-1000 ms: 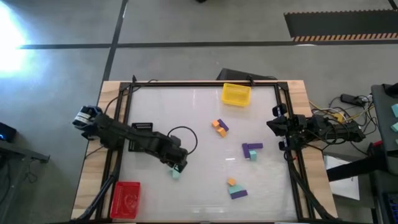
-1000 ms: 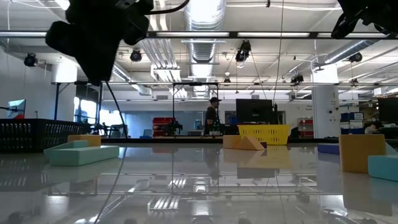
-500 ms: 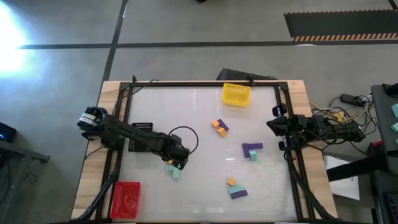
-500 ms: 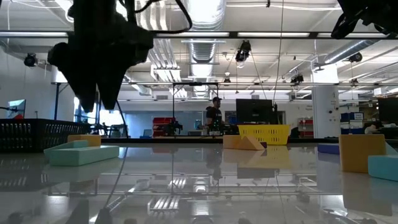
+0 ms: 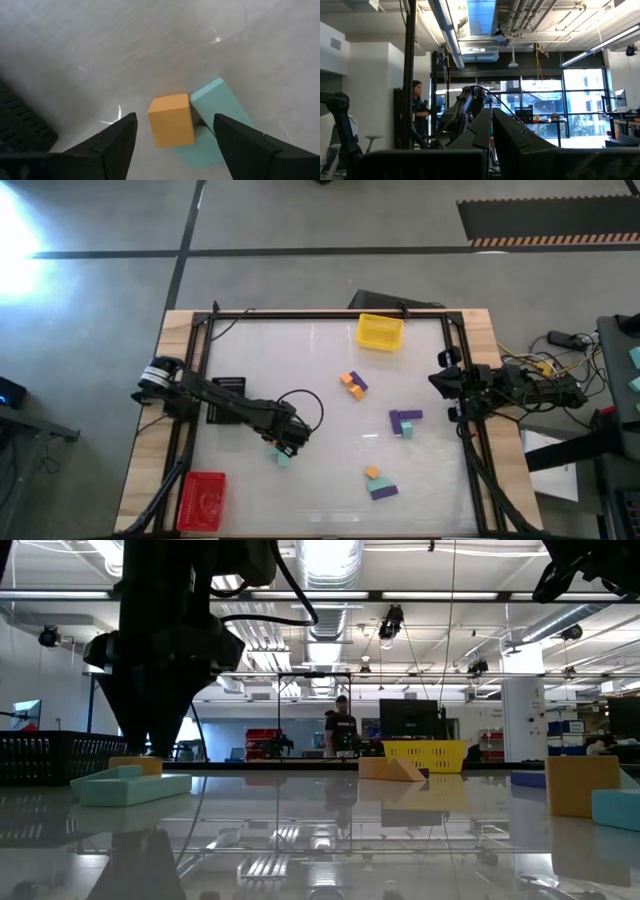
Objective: Sort & place blocks by color
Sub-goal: Put the yellow block into the black bin
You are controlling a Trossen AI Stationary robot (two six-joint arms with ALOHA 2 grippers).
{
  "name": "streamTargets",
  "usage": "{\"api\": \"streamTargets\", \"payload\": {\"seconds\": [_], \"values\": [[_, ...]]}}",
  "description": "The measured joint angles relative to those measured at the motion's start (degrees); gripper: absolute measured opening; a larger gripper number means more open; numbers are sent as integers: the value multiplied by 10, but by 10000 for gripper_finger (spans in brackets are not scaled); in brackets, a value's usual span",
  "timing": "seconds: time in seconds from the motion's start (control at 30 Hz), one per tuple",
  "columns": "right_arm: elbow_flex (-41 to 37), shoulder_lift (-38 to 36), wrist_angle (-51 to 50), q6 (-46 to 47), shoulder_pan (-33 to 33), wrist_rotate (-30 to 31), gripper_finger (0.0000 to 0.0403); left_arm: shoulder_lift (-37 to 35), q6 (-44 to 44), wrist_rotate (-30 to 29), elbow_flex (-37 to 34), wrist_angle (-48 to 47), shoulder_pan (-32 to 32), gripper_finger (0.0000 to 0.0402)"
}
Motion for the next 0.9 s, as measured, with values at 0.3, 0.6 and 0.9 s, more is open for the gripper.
{"api": "streamTargets", "payload": {"seconds": [0.3,0.6,0.9], "values": [[0,0,0,0,0,0,9,0,-2,-8,-26,1,-3,246],[0,0,0,0,0,0,9,0,-1,-8,-39,6,-4,246],[0,0,0,0,0,0,9,0,-1,-9,-40,6,-4,171]]}}
